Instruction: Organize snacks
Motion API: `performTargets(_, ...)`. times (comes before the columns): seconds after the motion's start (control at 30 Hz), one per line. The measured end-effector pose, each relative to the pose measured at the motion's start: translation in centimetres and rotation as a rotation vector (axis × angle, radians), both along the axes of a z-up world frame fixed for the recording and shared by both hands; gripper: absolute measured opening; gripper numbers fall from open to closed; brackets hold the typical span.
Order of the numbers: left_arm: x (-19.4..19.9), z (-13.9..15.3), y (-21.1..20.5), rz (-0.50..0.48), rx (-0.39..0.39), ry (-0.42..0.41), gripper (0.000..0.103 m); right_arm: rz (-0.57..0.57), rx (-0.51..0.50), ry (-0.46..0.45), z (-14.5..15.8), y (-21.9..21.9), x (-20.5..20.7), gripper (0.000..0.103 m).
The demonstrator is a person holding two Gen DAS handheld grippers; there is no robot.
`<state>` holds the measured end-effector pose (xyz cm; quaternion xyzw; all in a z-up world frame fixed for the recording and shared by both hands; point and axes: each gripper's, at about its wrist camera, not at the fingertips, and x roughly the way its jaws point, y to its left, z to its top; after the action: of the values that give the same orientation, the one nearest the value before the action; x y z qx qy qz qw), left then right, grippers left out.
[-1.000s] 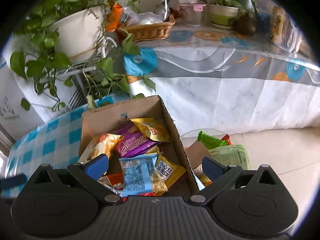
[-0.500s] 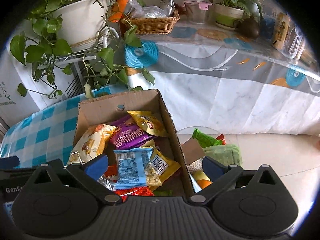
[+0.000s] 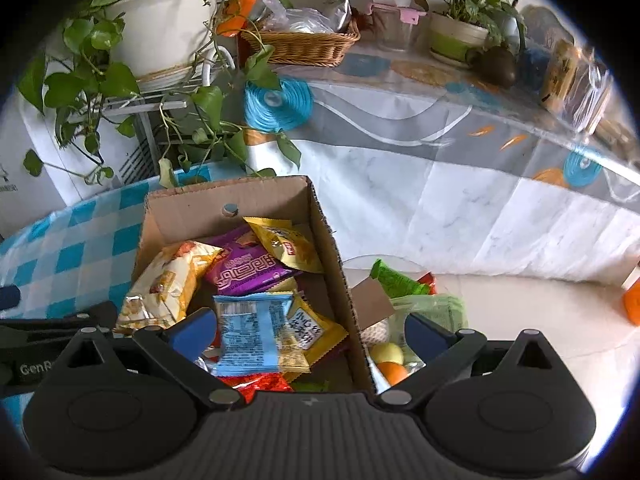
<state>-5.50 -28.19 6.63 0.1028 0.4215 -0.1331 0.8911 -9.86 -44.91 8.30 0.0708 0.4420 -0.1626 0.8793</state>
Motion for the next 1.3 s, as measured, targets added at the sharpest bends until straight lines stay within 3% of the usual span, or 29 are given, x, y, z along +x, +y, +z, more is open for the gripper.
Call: performTargets(1.3,-0.07,0.29,0.25,-0.038,-0.029,0.001,0.101,-0.016,0.011,-0.024,0.19,-0.3,-0.3,0.103)
